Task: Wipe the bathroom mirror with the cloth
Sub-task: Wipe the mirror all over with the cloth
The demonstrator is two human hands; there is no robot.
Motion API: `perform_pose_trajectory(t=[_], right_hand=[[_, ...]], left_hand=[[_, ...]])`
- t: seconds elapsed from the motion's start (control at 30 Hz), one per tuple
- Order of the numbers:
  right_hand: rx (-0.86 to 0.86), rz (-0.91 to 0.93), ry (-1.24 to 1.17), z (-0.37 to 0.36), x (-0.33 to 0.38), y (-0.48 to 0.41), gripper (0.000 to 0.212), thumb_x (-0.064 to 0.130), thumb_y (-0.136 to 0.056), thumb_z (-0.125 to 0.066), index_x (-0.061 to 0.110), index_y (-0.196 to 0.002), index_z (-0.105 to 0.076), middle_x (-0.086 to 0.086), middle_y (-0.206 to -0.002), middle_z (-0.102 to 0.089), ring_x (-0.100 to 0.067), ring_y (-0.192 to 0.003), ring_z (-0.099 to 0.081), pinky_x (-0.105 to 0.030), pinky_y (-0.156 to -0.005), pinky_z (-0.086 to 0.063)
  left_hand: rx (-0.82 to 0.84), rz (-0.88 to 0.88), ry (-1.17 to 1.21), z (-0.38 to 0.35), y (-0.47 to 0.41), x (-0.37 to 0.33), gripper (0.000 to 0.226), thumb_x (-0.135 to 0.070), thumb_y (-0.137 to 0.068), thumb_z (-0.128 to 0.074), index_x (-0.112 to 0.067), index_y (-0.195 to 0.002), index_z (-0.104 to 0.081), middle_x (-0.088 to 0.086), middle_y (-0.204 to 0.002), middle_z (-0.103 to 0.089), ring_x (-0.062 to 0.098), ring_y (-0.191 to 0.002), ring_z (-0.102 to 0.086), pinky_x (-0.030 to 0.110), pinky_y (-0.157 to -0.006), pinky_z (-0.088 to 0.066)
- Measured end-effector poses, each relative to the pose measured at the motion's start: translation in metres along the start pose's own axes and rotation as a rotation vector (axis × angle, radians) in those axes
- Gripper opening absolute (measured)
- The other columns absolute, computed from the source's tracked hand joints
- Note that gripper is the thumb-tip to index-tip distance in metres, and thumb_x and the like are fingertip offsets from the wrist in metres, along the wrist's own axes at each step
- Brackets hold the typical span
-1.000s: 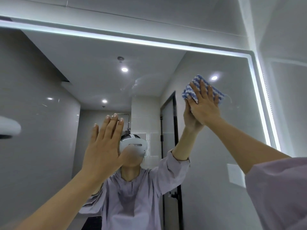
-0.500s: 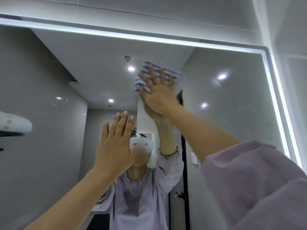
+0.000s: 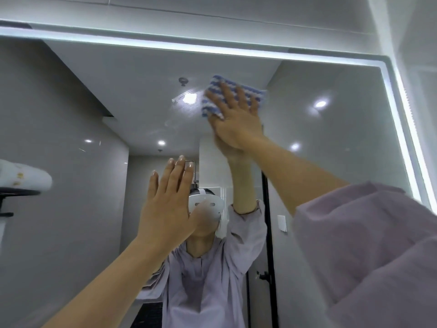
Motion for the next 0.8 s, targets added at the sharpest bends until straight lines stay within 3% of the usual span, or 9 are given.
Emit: perform_pose_trajectory(t=[0.17, 0.37, 0.47, 0.63, 0.8], right_hand=[[-0.050, -0.324, -0.075, 0.009, -0.065, -0.001, 0.055, 0.055, -0.099, -0.019, 0.041, -0.150, -0.003, 0.007, -0.160, 0.011, -0.025, -0.146, 0.014, -0.051, -0.116, 0.011], [-0.043, -0.426, -0.118, 0.003, -0.050, -0.008, 0.055, 0.054, -0.099, -0.014, 0.041, -0.150, 0.004, 0.005, -0.158, 0.020, -0.027, -0.144, 0.023, -0.052, -0.111, 0.018], [-0.023, -0.251, -0.083, 0.001, -0.016, -0.011, 0.056, 0.054, -0.099, -0.014, 0.040, -0.149, 0.005, 0.004, -0.158, 0.020, -0.028, -0.143, 0.023, -0.052, -0.111, 0.019], [0.076, 0.268, 0.020, -0.013, 0.067, -0.008, 0.055, 0.056, -0.099, -0.016, 0.043, -0.149, 0.002, 0.006, -0.159, 0.017, -0.028, -0.144, 0.022, -0.057, -0.112, 0.016], [0.078, 0.374, 0.095, -0.015, 0.078, -0.005, 0.053, 0.054, -0.099, -0.018, 0.044, -0.149, -0.001, 0.007, -0.160, 0.011, -0.026, -0.145, 0.018, -0.054, -0.114, 0.014]], left_hand=[[0.018, 0.004, -0.007, -0.001, 0.000, 0.001, 0.081, -0.062, -0.090, -0.021, -0.020, -0.148, 0.015, 0.000, -0.157, 0.020, 0.015, -0.142, 0.025, 0.038, -0.116, 0.016], [0.006, 0.011, 0.015, -0.005, 0.000, 0.002, 0.079, -0.063, -0.090, -0.014, -0.022, -0.145, 0.024, -0.001, -0.154, 0.029, 0.014, -0.140, 0.031, 0.037, -0.113, 0.024], [-0.020, 0.007, 0.041, -0.006, 0.001, 0.001, 0.079, -0.063, -0.089, -0.013, -0.022, -0.147, 0.020, -0.002, -0.155, 0.026, 0.013, -0.141, 0.030, 0.037, -0.114, 0.022], [-0.037, 0.003, 0.024, -0.007, 0.000, 0.002, 0.080, -0.063, -0.090, -0.018, -0.019, -0.149, 0.012, 0.001, -0.158, 0.016, 0.016, -0.143, 0.023, 0.039, -0.115, 0.018], [-0.036, 0.003, 0.011, -0.006, -0.001, 0.002, 0.081, -0.063, -0.089, -0.019, -0.018, -0.150, 0.009, 0.002, -0.159, 0.011, 0.015, -0.143, 0.024, 0.034, -0.112, 0.025]])
Point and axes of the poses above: each hand's wrist, its own y-axis away from the middle knuckle, its own z-axis out of the back of the hand, x = y × z, the point moved 3 cm from there along -y, towards the middle knuckle
